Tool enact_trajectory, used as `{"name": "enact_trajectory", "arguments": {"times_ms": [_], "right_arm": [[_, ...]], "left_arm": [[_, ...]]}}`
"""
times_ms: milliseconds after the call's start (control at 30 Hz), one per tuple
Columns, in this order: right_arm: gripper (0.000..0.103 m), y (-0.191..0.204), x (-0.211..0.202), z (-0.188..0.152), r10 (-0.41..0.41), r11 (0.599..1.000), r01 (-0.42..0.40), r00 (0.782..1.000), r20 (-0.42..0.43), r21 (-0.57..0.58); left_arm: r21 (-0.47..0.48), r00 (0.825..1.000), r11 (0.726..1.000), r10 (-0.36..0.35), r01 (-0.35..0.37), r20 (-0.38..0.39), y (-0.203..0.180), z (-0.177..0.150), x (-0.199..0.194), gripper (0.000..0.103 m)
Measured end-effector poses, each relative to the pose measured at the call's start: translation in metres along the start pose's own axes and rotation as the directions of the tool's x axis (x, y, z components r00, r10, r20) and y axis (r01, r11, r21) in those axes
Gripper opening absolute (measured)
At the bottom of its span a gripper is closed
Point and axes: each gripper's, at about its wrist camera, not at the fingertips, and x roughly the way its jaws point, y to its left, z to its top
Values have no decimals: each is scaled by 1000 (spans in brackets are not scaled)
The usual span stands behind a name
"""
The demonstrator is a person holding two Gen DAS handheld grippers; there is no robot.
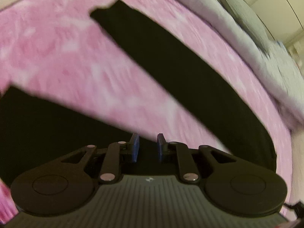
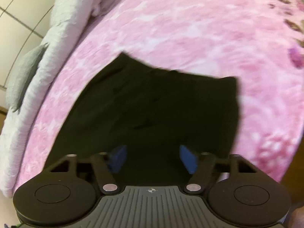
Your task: Fold clothes
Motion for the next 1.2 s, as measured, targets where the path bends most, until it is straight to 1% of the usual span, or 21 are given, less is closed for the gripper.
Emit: {"name": "enact_trajectory", "arguments": {"times_ms": [33, 133, 167, 200, 300, 333, 367, 433, 500, 567, 700, 733, 767, 800, 833, 900, 1000, 1067, 1133, 1167, 1200], "right_arm": [[52, -7, 0, 4, -5, 1000, 5, 1000, 7, -27], [51, -27, -1, 14, -15, 995, 18, 999, 28, -103], [51, -39, 0, 16, -3, 995, 4, 1000, 18, -97], [51, -51, 2, 18, 10, 996, -9, 1000, 8, -91], [52, -87, 5, 24, 48, 996, -49, 999, -22, -73], [52, -99, 7, 26, 60, 996, -62, 998, -32, -67], [52, -111, 8, 28, 73, 995, -75, 996, -42, -61], [54, -134, 10, 32, 103, 993, -106, 993, -58, -45], [59, -144, 7, 43, 179, 984, -179, 983, -42, -5], [59, -148, 11, 52, 227, 974, -226, 973, -40, 26], [59, -158, 48, 67, 228, 969, -218, 971, -74, 119], [58, -157, 49, 67, 231, 969, -224, 971, -67, 106], [56, -155, 50, 68, 235, 969, -229, 970, -60, 92], [16, -153, 50, 69, 237, 970, -233, 970, -53, 75], [11, -149, 47, 68, 235, 972, -233, 971, -54, 31], [10, -141, 36, 66, 216, 975, -217, 976, -34, -44], [10, -137, 29, 61, 165, 984, -165, 986, -7, -60], [14, -136, 40, 58, 145, 988, -146, 989, -18, -48], [37, -133, 46, 55, 124, 992, -125, 992, -16, -28], [44, -130, 46, 53, 129, 991, -129, 992, -9, -21], [51, -126, 45, 52, 129, 991, -129, 992, 0, -21]], "left_arm": [[25, 1000, 999, 20, -20, -5, -2, -11, 0, 15], [99, 997, 992, 81, -79, -17, -8, -46, -1, 16], [124, 995, 987, 102, -98, -21, -10, -57, -2, 15], [113, 990, 984, 137, -135, -17, -6, -68, -4, 12], [-54, 979, 978, 203, -202, 23, 12, -91, -32, 10], [-105, 975, 971, 219, -214, 36, 16, -98, -42, 13], [-149, 973, 966, 222, -211, 60, 18, -106, -54, 19], [-224, 970, 956, 216, -188, 108, 20, -122, -74, 24], [-286, 970, 945, 205, -161, 133, 19, -133, -87, 24], [-343, 969, 931, 191, -129, 156, 18, -143, -95, 25], [-416, 964, 905, 186, -93, 189, 22, -150, -101, 26], [-426, 961, 900, 196, -96, 196, 26, -149, -102, 26], [-435, 958, 895, 206, -100, 202, 31, -149, -104, 26], [-445, 954, 889, 216, -104, 209, 35, -148, -105, 27], [-448, 948, 887, 233, -115, 217, 41, -144, -106, 27], [-461, 929, 874, 285, -151, 236, 55, -138, -109, 30], [-520, 904, 837, 342, -170, 255, 85, -122, -106, 35], [-570, 906, 806, 350, -162, 237, 107, -111, -96, 36], [-615, 910, 773, 353, -152, 218, 126, -102, -86, 36], [-629, 911, 764, 352, -145, 217, 133, -98, -82, 37], [-627, 910, 766, 348, -139, 224, 136, -94, -79, 38]]}}
